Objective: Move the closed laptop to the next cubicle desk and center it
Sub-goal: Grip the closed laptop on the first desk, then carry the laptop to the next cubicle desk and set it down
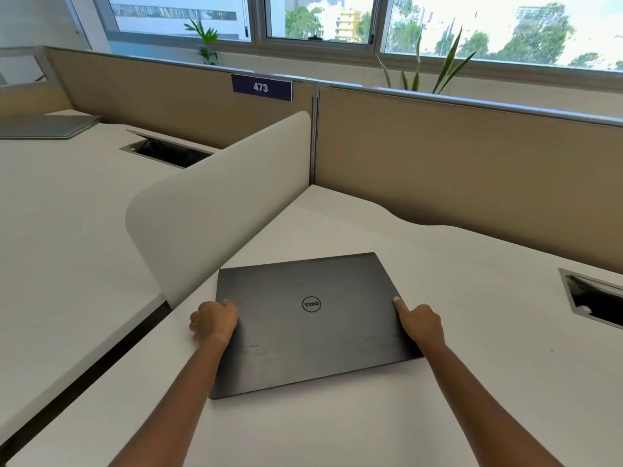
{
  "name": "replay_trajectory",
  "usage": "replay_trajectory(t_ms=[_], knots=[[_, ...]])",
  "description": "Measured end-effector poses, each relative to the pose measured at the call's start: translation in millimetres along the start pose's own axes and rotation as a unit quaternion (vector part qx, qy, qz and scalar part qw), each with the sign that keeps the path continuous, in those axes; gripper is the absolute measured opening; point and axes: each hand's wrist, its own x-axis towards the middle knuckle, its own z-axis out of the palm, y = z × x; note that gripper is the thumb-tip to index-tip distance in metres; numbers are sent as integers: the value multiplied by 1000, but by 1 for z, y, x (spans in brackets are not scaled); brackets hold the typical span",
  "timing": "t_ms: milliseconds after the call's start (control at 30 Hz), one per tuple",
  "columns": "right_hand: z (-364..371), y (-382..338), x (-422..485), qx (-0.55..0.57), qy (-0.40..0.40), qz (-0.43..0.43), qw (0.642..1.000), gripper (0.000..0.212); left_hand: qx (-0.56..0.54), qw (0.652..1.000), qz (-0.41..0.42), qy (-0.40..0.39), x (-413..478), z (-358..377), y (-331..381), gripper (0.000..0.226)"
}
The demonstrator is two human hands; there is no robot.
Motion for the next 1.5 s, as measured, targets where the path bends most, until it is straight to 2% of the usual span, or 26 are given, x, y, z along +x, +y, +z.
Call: replay_trajectory(t_ms=[200, 500, 1233, 1500], knots=[[-2, 19, 0, 29, 7, -15, 999, 57, -31, 999, 6, 23, -7, 4, -5, 46], [-44, 62, -9, 43, 52, -29, 997, 62, -76, 997, 9, -3, -52, 22, 0, 48], [-296, 298, -38, 57, 164, 28, 984, 62, -113, 980, 92, -137, -320, 167, 67, 43], [-357, 372, -48, 53, 186, 65, 979, 63, -96, 974, 97, -181, -398, 221, 72, 42]])
